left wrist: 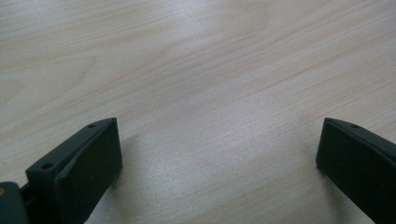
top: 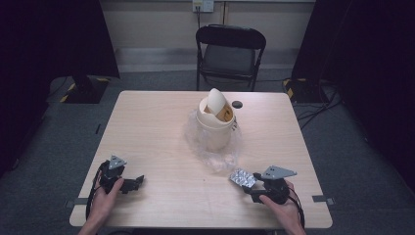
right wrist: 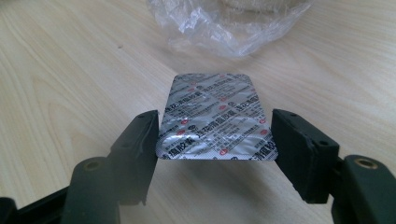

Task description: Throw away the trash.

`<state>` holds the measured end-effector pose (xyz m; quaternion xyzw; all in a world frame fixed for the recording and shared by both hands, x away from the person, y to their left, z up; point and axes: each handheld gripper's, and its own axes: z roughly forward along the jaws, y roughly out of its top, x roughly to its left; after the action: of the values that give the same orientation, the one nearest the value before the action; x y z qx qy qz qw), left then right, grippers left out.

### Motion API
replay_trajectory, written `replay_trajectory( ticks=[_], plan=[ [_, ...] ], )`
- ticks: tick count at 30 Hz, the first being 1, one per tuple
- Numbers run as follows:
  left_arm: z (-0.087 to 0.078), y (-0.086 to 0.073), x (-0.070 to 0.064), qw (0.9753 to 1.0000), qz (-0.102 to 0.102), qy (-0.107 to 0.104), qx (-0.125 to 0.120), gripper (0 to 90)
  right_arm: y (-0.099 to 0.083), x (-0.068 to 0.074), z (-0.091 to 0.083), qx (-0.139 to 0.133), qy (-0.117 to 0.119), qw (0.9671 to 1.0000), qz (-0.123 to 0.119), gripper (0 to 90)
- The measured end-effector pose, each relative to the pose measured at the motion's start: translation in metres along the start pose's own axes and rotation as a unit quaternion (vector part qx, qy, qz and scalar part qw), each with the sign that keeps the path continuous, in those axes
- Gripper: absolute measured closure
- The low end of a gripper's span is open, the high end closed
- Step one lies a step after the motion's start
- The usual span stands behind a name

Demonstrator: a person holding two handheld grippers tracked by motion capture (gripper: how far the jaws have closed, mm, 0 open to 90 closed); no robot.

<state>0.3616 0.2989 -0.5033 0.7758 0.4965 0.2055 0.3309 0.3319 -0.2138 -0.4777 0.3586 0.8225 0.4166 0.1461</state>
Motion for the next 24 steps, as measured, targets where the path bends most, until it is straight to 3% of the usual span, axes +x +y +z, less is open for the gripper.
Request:
replay_trajectory(
  ticks=[24],
  plan=[
    [0.000,0.000,0.000,1.0000,0.000,0.000,0.000,0.0,0.031,-0.008,-0.022,-0.043,-0.014,0.9989,0.009,34.1]
  ],
)
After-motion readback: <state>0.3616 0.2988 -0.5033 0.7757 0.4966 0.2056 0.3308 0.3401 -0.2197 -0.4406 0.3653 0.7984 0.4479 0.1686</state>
